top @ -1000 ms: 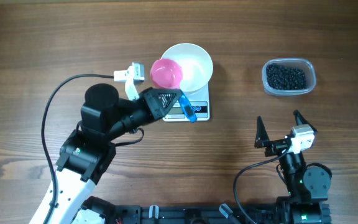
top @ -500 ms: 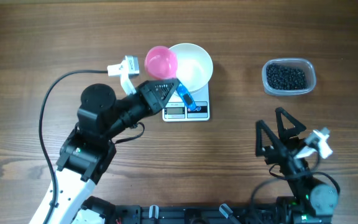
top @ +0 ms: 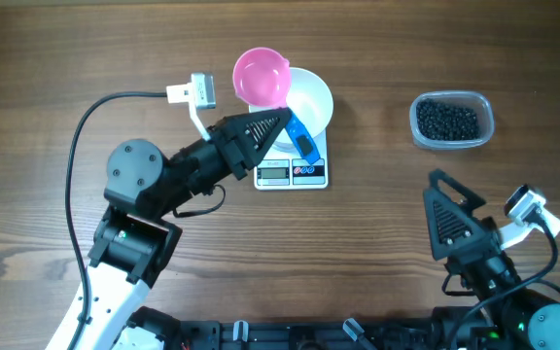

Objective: Scoop item into bowl and weigh 150g on scale

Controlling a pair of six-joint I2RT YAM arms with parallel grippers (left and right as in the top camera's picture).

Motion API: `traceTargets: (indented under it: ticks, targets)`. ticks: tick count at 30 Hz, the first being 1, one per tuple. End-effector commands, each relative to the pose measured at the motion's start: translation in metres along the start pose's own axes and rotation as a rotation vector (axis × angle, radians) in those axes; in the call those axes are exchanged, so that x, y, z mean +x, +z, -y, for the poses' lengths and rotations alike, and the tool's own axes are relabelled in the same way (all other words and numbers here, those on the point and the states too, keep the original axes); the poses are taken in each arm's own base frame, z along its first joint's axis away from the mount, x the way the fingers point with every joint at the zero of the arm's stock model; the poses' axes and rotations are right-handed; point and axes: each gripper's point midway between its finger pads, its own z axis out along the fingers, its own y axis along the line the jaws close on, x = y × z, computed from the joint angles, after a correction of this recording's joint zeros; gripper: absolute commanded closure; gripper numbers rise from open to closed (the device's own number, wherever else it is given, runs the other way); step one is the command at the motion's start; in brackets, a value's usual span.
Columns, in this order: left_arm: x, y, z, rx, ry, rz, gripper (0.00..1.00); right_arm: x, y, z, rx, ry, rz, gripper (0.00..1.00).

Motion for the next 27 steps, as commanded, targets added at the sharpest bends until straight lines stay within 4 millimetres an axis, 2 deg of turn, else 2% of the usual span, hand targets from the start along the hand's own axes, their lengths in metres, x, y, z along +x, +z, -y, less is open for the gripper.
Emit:
traceTargets:
  ticks: [1,5,7,11,16,22,27]
  targets:
    - [0.004,0.000,0.015,0.061,0.010,-0.025,0.96,0.004,0.002,-0.010,-0.033,0.202,-0.043,0.00]
    - [0.003,0.001,0.035,0.134,0.056,-0.010,0.96,0.010,0.002,-0.012,-0.033,0.462,-0.088,0.00]
    - [0.005,0.004,0.045,0.165,0.070,0.001,0.96,0.012,0.002,-0.022,-0.071,0.453,-0.119,0.00]
    - [0.013,0.012,0.052,0.169,0.052,0.024,0.96,0.024,-0.001,-0.046,-0.161,0.418,-0.232,0.00]
    - [0.032,0.021,0.067,0.198,-0.017,0.013,0.96,0.040,-0.003,-0.045,-0.113,0.659,-0.351,0.00]
    - [0.047,0.026,0.080,0.221,-0.039,0.009,0.96,0.041,-0.005,-0.052,-0.149,0.579,-0.367,0.00]
    - [0.057,0.038,0.073,0.181,-0.069,0.027,0.96,0.041,-0.006,-0.054,-0.155,0.580,-0.372,0.01]
